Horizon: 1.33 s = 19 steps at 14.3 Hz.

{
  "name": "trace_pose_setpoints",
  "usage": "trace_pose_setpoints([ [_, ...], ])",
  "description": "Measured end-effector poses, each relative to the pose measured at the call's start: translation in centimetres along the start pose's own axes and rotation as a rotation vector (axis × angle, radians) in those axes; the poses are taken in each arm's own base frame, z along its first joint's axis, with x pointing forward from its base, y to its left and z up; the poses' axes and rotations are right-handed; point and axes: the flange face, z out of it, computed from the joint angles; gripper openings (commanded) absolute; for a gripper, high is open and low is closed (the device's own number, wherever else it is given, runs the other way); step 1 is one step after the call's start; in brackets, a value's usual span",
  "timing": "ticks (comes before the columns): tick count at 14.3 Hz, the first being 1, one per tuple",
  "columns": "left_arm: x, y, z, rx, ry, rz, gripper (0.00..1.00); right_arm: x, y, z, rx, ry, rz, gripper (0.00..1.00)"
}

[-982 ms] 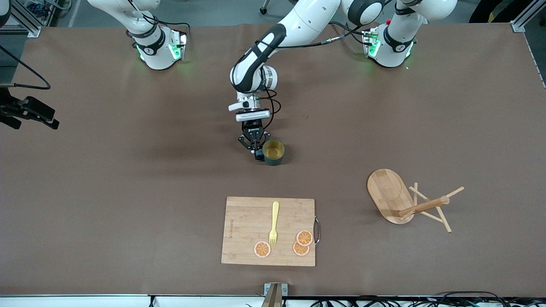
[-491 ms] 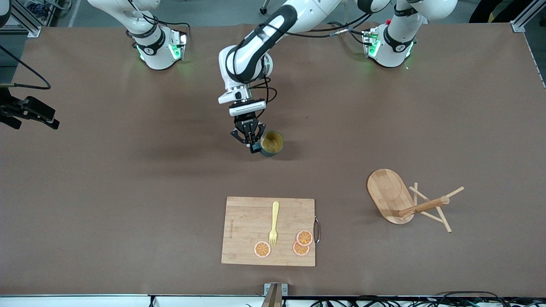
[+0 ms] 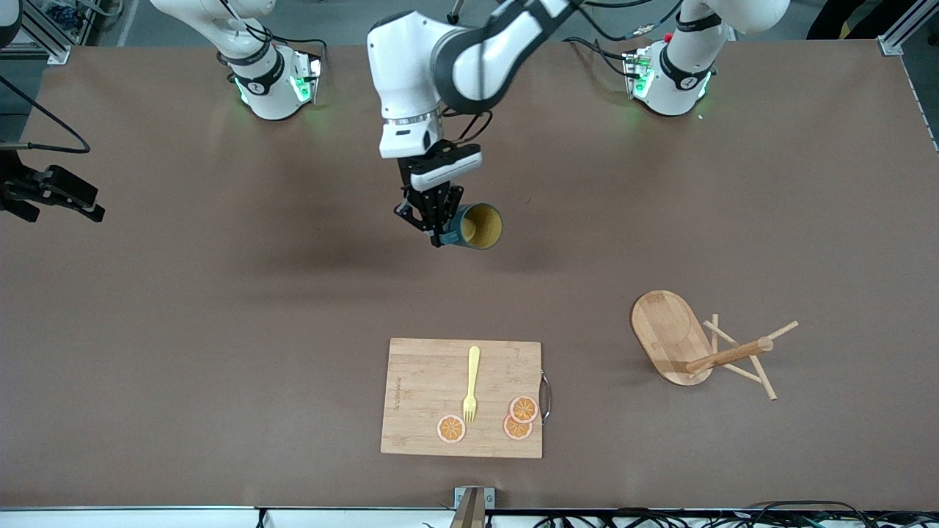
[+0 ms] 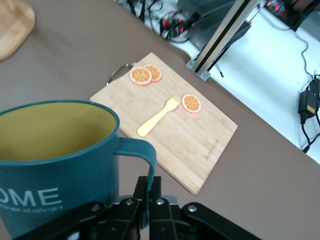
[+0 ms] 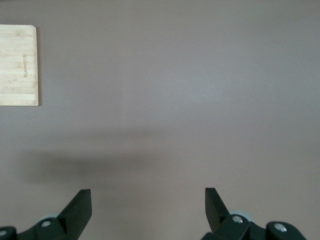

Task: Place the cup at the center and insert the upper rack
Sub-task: 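Lift the mug with the left gripper and carry it to the mug tree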

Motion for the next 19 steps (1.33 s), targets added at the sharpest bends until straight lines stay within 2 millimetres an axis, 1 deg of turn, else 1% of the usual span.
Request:
trace_pose_setpoints([
  [4, 10.5, 1.0, -2.5, -0.001, -0.173, -0.178, 0.00, 0.0, 0.0, 0.0, 0.000, 0.000, -0.001, 1.00],
  [7, 19.2, 0.5, -4.1, -0.013, -0.294, -0.360, 0.00, 0.0, -0.1, 0.0, 0.000, -0.002, -0.002, 1.00],
  [9, 24.3, -0.3, -4.3, -0.029, -0.339, -0.464, 0.00, 0.0, -0.3, 0.0, 0.000, -0.003, -0.005, 1.00],
  [11, 28.4, -1.4, -3.6, -0.031, -0.367, -0.558, 0.00, 0.0, -0.4, 0.0, 0.001, -0.003, -0.007, 1.00],
  [13, 32.1, -2.6, -2.5, -0.023, -0.419, -0.663, 0.00, 0.0, -0.4, 0.0, 0.001, -0.004, -0.008, 1.00],
  [16, 38.2, -5.5, -0.1, -0.037, -0.534, -0.743, 0.00, 0.0, -0.5, 0.0, 0.001, -0.004, -0.009, 1.00],
  [17, 39.8, -6.6, 1.0, -0.043, -0.565, -0.751, 0.00, 0.0, -0.5, 0.0, 0.001, -0.004, -0.009, 1.00],
  [18, 41.0, -7.8, 2.3, -0.045, -0.589, -0.747, 0.00, 0.0, -0.5, 0.0, 0.001, -0.004, -0.009, 1.00],
  [19, 41.6, -8.9, 3.5, -0.042, -0.606, -0.732, 0.00, 0.0, -0.5, 0.0, 0.001, -0.004, -0.009, 1.00],
])
